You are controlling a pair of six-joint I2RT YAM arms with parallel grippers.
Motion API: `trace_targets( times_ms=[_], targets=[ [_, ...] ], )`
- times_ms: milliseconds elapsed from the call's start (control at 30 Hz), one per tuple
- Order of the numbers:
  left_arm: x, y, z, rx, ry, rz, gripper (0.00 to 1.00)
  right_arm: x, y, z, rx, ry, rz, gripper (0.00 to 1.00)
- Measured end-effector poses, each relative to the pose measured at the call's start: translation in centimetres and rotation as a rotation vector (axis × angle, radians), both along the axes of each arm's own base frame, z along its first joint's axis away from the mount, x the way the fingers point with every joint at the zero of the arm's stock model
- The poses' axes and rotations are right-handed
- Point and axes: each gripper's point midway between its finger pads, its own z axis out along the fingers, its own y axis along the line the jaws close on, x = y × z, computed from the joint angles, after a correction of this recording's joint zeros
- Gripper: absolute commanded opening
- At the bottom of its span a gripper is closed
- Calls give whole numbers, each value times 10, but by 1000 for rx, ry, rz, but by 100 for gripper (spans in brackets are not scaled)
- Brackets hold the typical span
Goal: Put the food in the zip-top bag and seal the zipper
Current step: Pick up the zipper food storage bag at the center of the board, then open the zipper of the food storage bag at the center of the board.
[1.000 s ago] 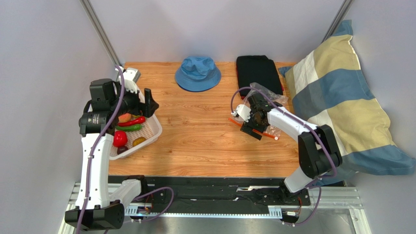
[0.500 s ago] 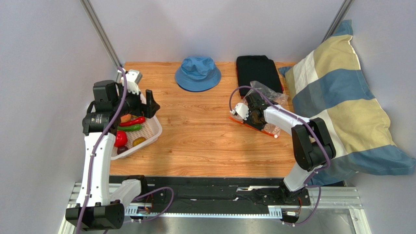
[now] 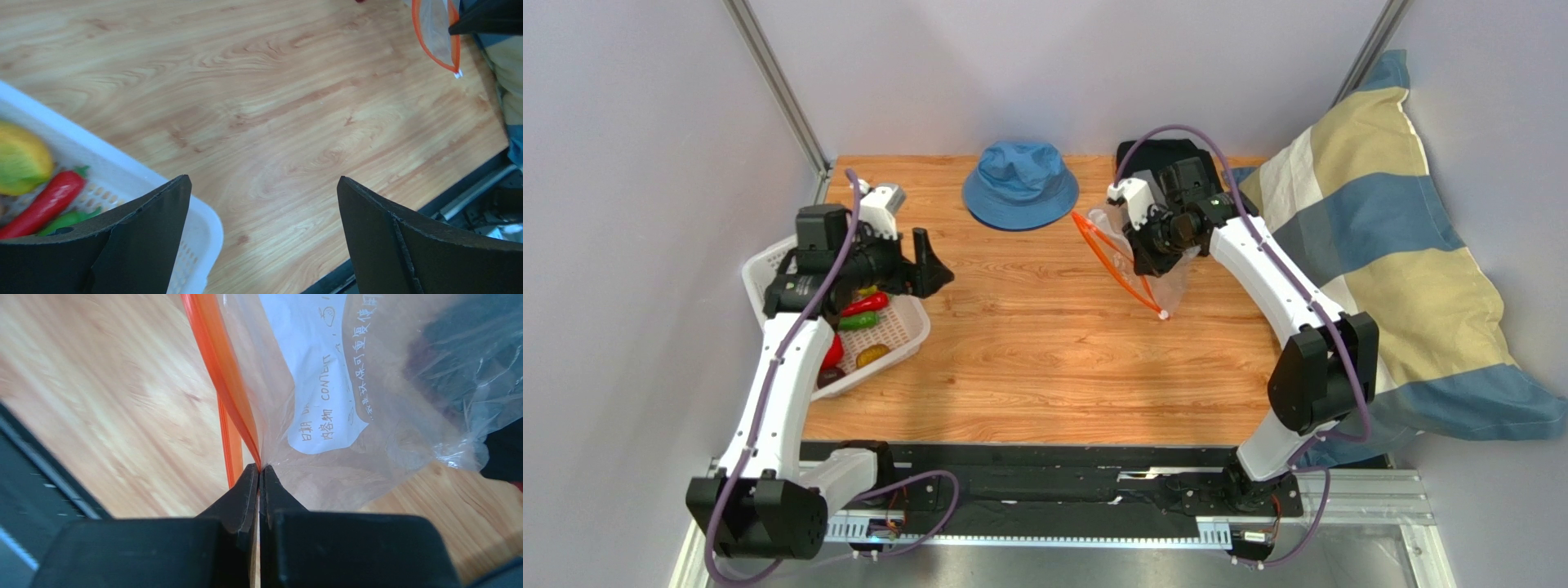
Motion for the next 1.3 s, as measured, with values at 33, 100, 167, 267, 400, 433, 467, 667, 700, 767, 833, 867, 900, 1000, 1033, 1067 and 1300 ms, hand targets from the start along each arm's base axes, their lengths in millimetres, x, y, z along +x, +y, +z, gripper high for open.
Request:
trace_targets(
  times_ms=[33,100,167,267,400,433,467,667,700,767,833,867,900,1000,1033,1067,1300],
  targets=[
    [1,-9,-5,-16,21,-20,89,-2,6,8,43,14,-8,0],
    [3,-31,-10,-50,53,-59,88,-7,20,22,134,48,-34,0],
    [4,-53,-11,-82,70,-99,88,-11,32,35,216,89,-64,0],
    [5,-87,-9,-141,84,-148,87,-17,48,48,331,164,-117,0],
    [11,-117,-7,-214,108,-167,86,-21,63,58,435,239,-158,0],
    [13,-122,-8,-224,117,-166,86,-22,67,60,460,255,-167,0],
    [14,-127,-10,-232,132,-168,86,-24,70,62,483,273,-173,0],
    [21,-170,-14,-263,185,-222,84,-36,86,64,548,346,-181,0],
    [20,-177,-14,-264,190,-234,82,-40,89,63,552,359,-178,0],
    [17,-188,-15,-268,199,-252,77,-47,93,63,565,382,-177,0],
    [16,-197,-16,-270,207,-263,58,-54,96,63,577,402,-178,0],
    [17,-200,-16,-270,211,-263,47,-57,97,64,582,408,-177,0],
    [19,-203,-18,-265,214,-262,11,-59,97,66,588,413,-177,0],
    [26,-204,-26,-230,223,-241,0,-61,96,74,602,399,-174,0],
    [28,-201,-30,-213,228,-226,0,-61,94,76,603,394,-175,0],
    [28,-196,-35,-196,239,-214,0,-61,91,77,604,389,-180,0],
    [17,-154,-48,-122,277,-149,0,-46,49,67,503,284,-303,6]
  ],
)
